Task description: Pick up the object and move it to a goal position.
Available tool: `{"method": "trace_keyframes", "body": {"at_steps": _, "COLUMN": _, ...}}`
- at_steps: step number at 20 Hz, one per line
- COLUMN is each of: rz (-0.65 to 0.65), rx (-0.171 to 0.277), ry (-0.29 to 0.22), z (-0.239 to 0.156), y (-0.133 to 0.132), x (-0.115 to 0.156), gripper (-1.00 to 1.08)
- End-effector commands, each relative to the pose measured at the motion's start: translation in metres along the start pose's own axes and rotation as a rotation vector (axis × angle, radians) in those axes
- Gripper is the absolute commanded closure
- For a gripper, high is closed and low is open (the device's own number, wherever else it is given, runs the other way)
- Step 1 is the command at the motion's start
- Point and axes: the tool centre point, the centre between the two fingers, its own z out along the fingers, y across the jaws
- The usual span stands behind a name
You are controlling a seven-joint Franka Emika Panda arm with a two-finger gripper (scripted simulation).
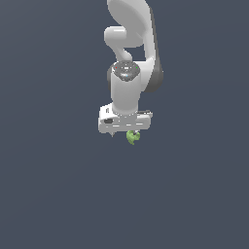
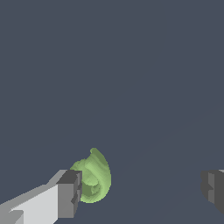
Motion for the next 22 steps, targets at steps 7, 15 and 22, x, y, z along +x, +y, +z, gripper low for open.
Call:
{"method": "trace_keyframes", "body": {"at_steps": 7, "rz": -0.163, "rx": 0.002, "ry": 0.001, "z": 0.018, "y": -0.012, "x": -0.013, "gripper": -0.92}}
{"method": "trace_keyframes", "body": {"at_steps": 15, "rz": -0.406, "rx": 0.008, "ry": 0.004, "z": 0.042, "y": -0.03, "x": -0.034, "gripper": -0.92}}
{"method": "trace_keyframes", "body": {"at_steps": 22, "rz": -0.584, "rx": 0.014, "ry": 0.009, "z": 0.058, "y": -0.044, "x": -0.051, "gripper": -0.92}}
